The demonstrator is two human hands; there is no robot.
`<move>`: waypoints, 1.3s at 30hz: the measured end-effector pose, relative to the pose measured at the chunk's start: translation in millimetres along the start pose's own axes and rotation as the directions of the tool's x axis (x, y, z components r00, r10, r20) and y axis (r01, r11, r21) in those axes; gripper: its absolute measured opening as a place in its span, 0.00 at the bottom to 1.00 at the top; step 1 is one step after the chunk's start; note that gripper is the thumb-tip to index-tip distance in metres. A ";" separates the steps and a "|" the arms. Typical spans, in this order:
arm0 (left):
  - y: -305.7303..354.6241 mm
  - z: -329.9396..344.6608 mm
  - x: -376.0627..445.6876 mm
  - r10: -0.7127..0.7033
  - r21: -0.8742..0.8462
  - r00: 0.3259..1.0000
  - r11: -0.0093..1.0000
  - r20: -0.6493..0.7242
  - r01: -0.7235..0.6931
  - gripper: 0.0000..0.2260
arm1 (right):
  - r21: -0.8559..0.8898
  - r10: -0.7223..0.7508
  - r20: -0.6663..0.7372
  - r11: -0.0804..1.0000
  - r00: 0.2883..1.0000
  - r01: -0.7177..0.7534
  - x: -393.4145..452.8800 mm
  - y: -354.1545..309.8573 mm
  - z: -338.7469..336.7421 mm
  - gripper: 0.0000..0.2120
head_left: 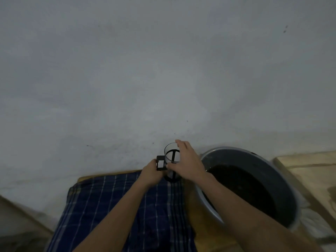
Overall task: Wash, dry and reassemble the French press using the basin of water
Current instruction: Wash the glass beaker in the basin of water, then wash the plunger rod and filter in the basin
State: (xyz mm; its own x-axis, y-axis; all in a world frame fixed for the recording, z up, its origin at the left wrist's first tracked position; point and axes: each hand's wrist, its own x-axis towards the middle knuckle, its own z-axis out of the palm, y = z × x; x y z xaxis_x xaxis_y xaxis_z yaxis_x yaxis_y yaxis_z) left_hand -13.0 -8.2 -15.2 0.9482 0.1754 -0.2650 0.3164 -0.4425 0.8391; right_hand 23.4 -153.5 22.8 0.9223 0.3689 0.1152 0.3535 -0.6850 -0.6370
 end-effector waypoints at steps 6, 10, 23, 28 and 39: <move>-30.9 5.4 9.6 -0.054 -0.079 0.996 0.995 0.073 0.060 0.15 | -0.055 0.037 0.093 0.998 0.995 -0.032 7.2 18.8 42.7 0.43; -41.7 5.3 6.3 -0.059 -0.086 0.990 0.994 0.127 0.070 0.19 | -0.123 0.076 0.124 0.991 0.989 -0.060 3.0 26.1 55.4 0.45; -41.4 4.8 -55.1 -0.070 0.219 0.988 0.975 0.136 0.039 0.21 | 0.075 0.008 0.182 0.997 0.983 -0.022 -100.4 4.7 31.7 0.15; -69.7 2.7 -108.8 -0.208 0.262 0.925 0.957 0.317 0.125 0.30 | -0.111 0.034 0.426 0.994 0.904 0.015 -150.9 34.6 56.3 0.13; -109.4 17.7 -158.8 -0.259 0.194 0.892 0.961 0.369 0.199 0.35 | -0.225 -0.070 0.398 0.959 0.915 0.171 -192.9 56.5 81.1 0.09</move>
State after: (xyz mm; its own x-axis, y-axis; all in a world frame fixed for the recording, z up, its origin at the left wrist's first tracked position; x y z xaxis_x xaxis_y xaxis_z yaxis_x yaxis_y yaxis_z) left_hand -197.6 -3.3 -73.3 0.7752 -0.0533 -0.6294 0.4981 -0.5612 0.6610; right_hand -147.2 -212.4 -97.2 0.7567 0.6355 -0.1534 0.5323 -0.7352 -0.4197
